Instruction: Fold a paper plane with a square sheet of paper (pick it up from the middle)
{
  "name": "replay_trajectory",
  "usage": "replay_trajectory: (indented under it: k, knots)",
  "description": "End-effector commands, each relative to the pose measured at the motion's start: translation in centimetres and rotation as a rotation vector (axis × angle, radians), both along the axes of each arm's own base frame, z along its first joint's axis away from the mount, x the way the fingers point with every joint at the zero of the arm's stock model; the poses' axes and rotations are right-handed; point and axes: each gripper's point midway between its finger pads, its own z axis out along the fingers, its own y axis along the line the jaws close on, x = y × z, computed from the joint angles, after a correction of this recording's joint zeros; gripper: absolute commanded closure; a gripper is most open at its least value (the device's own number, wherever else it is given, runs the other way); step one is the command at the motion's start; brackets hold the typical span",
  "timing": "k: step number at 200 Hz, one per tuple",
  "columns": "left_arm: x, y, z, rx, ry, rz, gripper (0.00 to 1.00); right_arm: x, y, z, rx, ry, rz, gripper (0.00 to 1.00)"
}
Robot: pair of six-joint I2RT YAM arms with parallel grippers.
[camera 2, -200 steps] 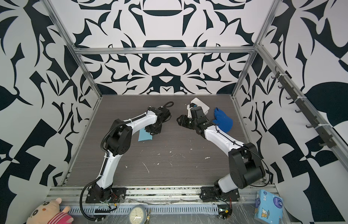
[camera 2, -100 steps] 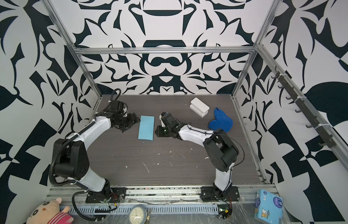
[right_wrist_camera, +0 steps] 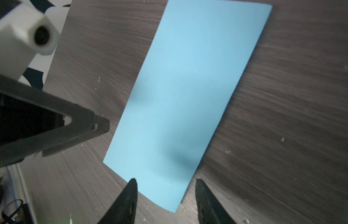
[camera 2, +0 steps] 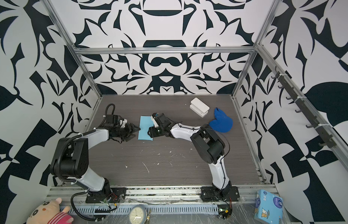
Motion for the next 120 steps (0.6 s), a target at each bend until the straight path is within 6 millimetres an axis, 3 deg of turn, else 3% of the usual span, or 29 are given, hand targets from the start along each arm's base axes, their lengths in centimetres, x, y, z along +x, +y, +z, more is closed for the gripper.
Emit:
replay_trajectory:
  k: [1, 43, 81, 120]
  knots:
    - [1.2, -0.8, 0.2, -0.050, -0.040, -0.038, 0.36, 0.4, 0.1, 3.8, 0.008, -0.179, 0.090, 0.42]
    - [2.3, -1.3, -0.5, -0.076, -0.040, -0.057, 0.50, 0.7, -1.8, 4.1, -0.081, -0.340, 0.109, 0.29]
    - [3.4, -1.8, -0.6, -0.107, -0.036, -0.066, 0.65, -0.2, -2.2, 3.6, -0.174, -0.515, 0.209, 0.30]
    - [3.5, -2.3, -1.6, -0.136, 0.030, -0.041, 0.87, -1.3, -1.6, 3.2, -0.255, -0.686, 0.324, 0.34]
